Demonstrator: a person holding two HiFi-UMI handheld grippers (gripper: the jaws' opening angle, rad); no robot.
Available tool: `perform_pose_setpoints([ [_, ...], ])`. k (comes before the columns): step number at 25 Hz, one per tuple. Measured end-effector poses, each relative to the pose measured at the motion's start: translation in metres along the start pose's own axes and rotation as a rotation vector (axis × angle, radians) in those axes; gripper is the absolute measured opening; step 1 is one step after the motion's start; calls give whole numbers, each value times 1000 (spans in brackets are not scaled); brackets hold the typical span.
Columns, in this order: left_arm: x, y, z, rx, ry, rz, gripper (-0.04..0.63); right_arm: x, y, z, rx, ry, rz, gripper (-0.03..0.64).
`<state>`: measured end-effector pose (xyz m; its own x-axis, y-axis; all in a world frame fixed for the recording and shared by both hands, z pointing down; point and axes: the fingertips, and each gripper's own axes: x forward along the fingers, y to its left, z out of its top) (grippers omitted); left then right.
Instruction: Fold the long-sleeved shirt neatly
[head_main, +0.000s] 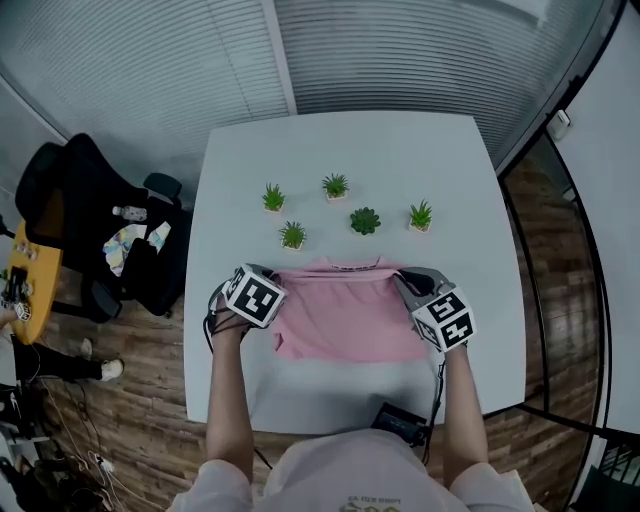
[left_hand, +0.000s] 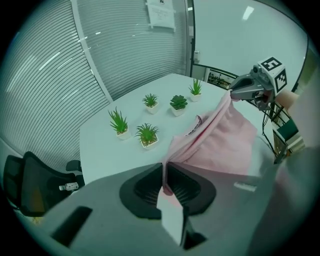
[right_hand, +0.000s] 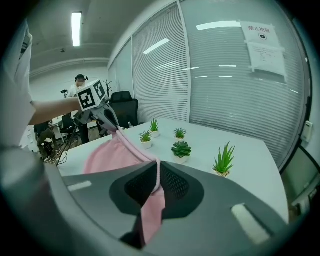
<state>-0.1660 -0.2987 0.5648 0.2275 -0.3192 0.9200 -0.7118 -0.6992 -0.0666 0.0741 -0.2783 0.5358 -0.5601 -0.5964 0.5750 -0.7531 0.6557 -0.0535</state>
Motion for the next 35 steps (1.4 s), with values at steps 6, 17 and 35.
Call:
perform_pose_setpoints([
  [6,36,17,5,-25,28,24,43,36,-19,-19,26,47,30,32],
  [17,98,29,-2,-27,84,65,52,87,-42,-59,31,146,20,47],
  [35,56,31,0,-188,-186,174,172,36,-60,-40,122,11,-157,144],
])
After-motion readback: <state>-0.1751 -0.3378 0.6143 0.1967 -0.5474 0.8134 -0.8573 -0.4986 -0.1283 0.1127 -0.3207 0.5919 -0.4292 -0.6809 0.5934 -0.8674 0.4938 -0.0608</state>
